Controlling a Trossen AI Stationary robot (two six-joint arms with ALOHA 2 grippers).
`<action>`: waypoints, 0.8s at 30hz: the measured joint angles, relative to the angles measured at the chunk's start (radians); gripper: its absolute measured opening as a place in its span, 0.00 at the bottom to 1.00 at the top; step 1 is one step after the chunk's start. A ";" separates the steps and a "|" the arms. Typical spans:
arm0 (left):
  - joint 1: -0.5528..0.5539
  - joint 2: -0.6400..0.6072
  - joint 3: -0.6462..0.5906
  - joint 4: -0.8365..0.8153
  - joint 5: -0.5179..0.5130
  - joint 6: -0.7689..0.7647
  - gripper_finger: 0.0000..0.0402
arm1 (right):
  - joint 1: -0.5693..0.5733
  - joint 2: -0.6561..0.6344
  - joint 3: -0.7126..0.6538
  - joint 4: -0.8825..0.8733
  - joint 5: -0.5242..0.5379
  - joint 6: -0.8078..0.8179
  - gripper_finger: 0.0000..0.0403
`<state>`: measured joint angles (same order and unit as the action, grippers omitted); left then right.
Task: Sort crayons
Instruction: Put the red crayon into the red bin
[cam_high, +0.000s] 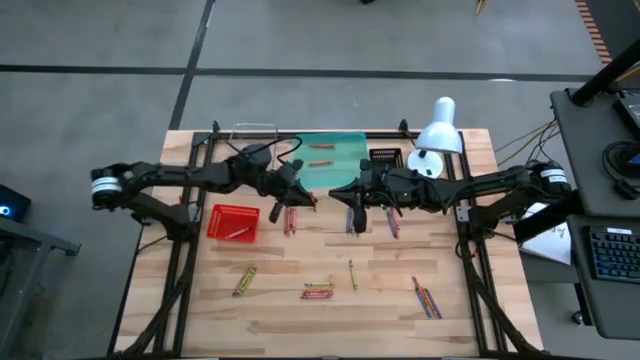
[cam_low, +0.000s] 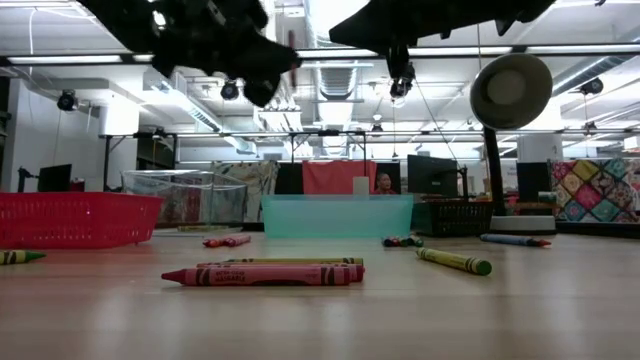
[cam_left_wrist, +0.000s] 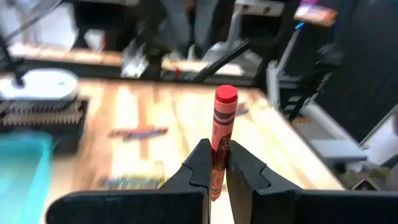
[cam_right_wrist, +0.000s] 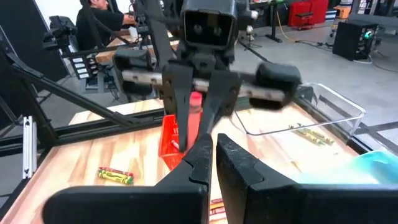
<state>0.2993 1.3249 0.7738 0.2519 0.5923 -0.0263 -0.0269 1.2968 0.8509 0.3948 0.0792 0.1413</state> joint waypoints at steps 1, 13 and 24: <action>0.003 -0.036 0.000 -0.072 -0.027 0.009 0.01 | 0.000 0.000 0.000 -0.002 0.000 -0.001 0.03; 0.005 -0.361 0.000 -0.898 -0.400 -0.052 0.01 | 0.000 0.008 0.000 -0.024 0.001 -0.016 0.03; 0.005 -0.318 0.000 -1.250 -0.469 -0.220 0.00 | 0.000 0.015 0.000 -0.024 0.001 -0.047 0.03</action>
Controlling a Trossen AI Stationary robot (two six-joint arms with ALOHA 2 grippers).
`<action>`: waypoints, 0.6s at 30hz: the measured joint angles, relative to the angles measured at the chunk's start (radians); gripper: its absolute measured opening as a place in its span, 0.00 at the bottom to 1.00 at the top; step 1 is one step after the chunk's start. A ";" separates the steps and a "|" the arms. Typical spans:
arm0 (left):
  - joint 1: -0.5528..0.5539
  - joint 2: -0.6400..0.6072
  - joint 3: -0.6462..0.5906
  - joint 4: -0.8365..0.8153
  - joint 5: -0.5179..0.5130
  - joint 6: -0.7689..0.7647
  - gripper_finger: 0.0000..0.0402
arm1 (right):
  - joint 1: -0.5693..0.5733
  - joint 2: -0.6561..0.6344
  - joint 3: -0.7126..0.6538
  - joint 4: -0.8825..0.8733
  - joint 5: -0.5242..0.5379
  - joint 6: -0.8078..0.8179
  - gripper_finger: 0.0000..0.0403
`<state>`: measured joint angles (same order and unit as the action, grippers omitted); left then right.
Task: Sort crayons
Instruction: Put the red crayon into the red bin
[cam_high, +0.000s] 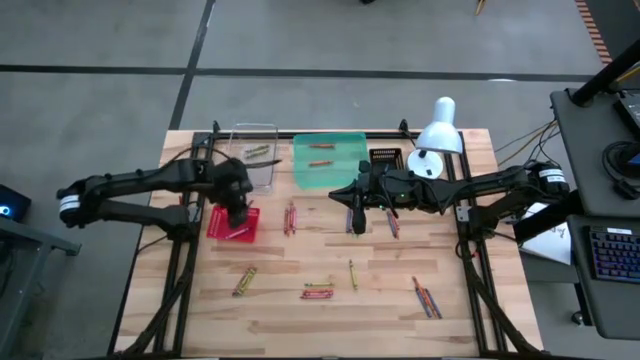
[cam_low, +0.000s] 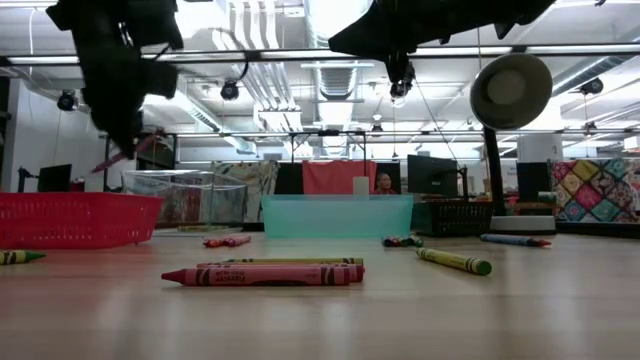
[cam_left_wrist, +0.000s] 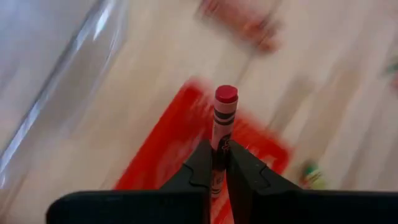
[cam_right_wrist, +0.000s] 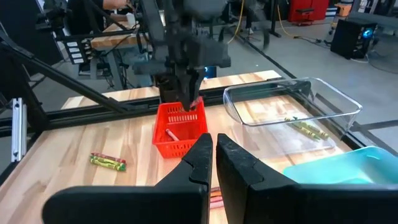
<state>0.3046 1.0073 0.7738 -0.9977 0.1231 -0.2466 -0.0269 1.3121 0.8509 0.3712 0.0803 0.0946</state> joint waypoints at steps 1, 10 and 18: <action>0.000 0.017 0.000 -0.042 -0.020 -0.018 0.00 | -0.001 0.000 0.000 0.000 0.000 -0.002 0.03; 0.000 0.154 0.000 -0.192 -0.089 -0.053 0.03 | -0.023 0.000 0.000 -0.003 0.000 -0.002 0.03; 0.000 0.225 0.000 -0.211 -0.087 -0.007 0.10 | -0.031 0.000 0.000 -0.037 0.000 0.000 0.03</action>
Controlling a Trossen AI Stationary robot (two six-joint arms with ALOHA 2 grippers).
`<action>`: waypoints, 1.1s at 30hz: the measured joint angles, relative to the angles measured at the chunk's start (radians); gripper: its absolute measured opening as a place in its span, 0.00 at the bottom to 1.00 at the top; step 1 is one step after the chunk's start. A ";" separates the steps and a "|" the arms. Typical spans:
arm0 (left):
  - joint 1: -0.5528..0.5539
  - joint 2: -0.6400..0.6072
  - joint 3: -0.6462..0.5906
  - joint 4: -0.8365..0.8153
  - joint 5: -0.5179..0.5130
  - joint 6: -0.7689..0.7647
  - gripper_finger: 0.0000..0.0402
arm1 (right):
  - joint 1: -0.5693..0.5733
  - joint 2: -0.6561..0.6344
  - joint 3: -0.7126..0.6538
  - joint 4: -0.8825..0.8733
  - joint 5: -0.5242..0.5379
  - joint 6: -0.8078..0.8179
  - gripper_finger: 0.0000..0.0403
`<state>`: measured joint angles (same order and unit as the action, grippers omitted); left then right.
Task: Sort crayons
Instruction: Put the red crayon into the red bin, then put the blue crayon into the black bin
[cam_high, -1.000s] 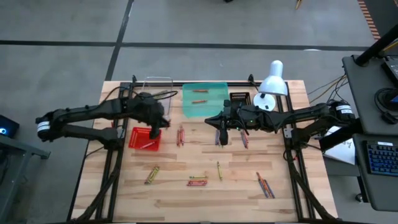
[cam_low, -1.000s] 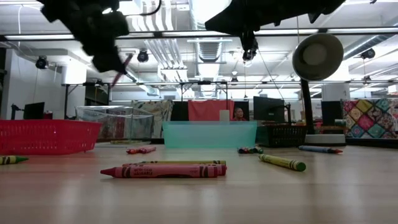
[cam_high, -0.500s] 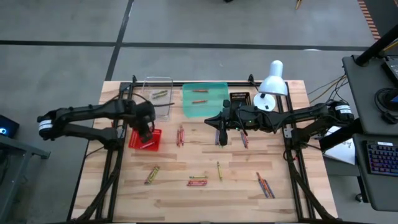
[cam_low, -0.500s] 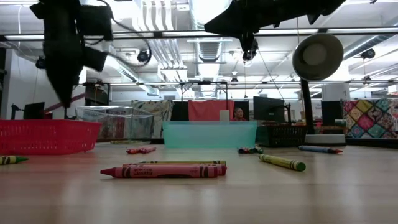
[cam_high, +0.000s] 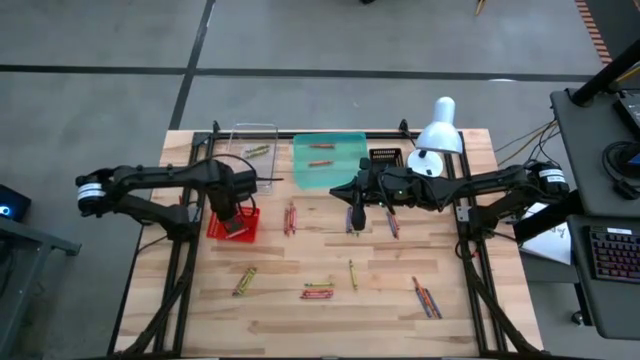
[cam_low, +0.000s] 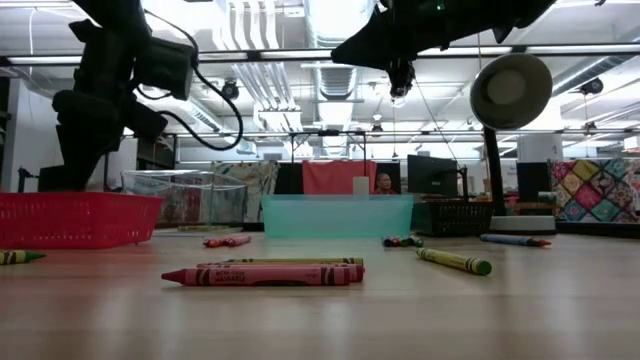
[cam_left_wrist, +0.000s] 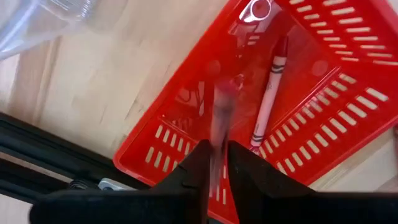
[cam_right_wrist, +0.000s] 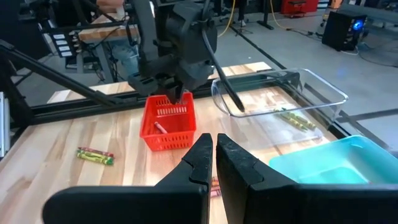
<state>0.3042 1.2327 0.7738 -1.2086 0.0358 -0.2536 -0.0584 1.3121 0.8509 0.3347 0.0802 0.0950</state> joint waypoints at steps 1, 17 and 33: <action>0.000 0.006 0.000 -0.003 0.000 0.005 0.10 | -0.001 0.000 0.000 -0.003 0.000 0.000 0.03; 0.000 -0.012 0.094 0.096 0.001 0.164 0.11 | -0.001 0.000 0.000 -0.071 0.000 -0.036 0.03; 0.120 -0.086 0.162 0.707 0.003 0.722 0.11 | -0.252 -0.007 0.000 -0.171 -0.018 -0.084 0.03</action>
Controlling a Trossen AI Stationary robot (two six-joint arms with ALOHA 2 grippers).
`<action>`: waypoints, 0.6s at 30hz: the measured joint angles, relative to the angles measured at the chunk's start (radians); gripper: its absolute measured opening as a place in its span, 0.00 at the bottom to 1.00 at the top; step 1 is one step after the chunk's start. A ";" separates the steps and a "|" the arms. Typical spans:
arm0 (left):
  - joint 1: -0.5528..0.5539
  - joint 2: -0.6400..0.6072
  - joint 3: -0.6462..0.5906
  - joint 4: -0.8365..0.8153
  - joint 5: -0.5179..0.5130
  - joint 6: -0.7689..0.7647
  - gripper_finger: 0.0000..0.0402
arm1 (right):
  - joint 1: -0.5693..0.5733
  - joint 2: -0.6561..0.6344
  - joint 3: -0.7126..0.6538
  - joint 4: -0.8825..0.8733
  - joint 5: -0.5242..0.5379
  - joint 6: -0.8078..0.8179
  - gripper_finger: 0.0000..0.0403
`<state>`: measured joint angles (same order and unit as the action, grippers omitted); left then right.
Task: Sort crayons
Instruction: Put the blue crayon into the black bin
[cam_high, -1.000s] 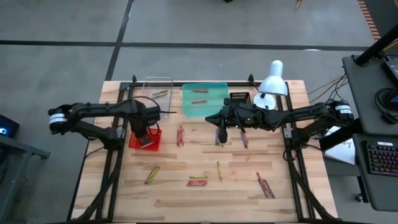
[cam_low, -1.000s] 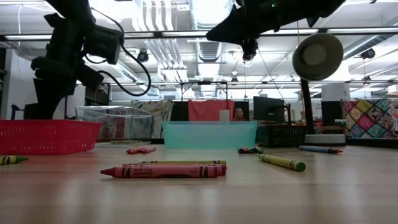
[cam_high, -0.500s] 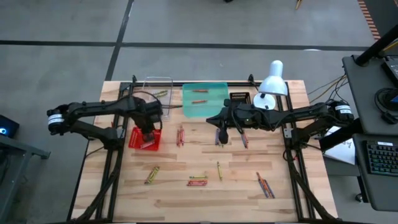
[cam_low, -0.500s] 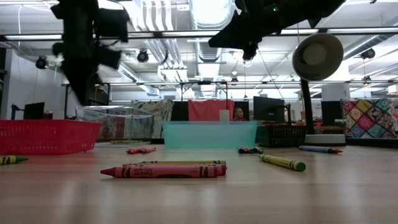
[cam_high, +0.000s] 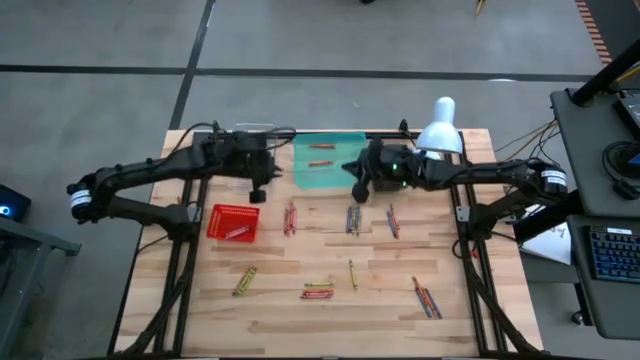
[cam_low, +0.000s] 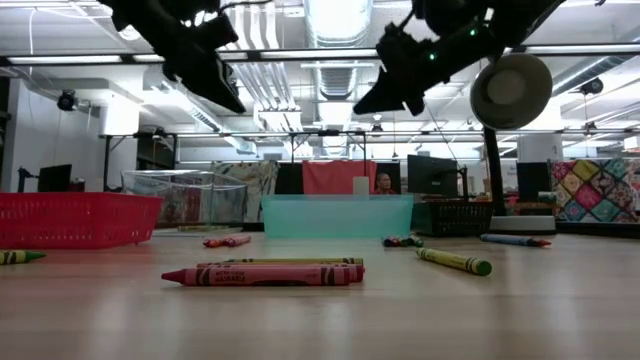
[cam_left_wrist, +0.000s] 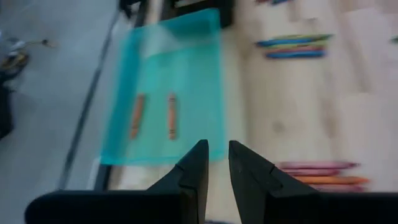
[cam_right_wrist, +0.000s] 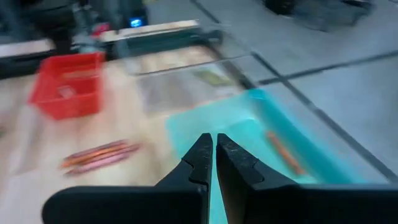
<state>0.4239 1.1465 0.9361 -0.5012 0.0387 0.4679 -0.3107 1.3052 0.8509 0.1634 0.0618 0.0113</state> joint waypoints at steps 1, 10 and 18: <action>0.034 0.007 0.000 0.011 0.005 0.015 0.11 | -0.027 0.000 0.000 0.002 -0.019 0.015 0.03; 0.245 0.078 -0.002 0.111 0.186 0.043 0.10 | -0.152 0.000 0.000 -0.067 -0.250 0.225 0.03; 0.251 0.127 -0.002 0.241 0.200 0.047 0.10 | -0.106 0.034 0.150 -0.498 -0.350 0.280 0.03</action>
<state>0.6746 1.2731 0.9344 -0.2605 0.2386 0.5144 -0.4164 1.3392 1.0009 -0.3343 -0.2886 0.2909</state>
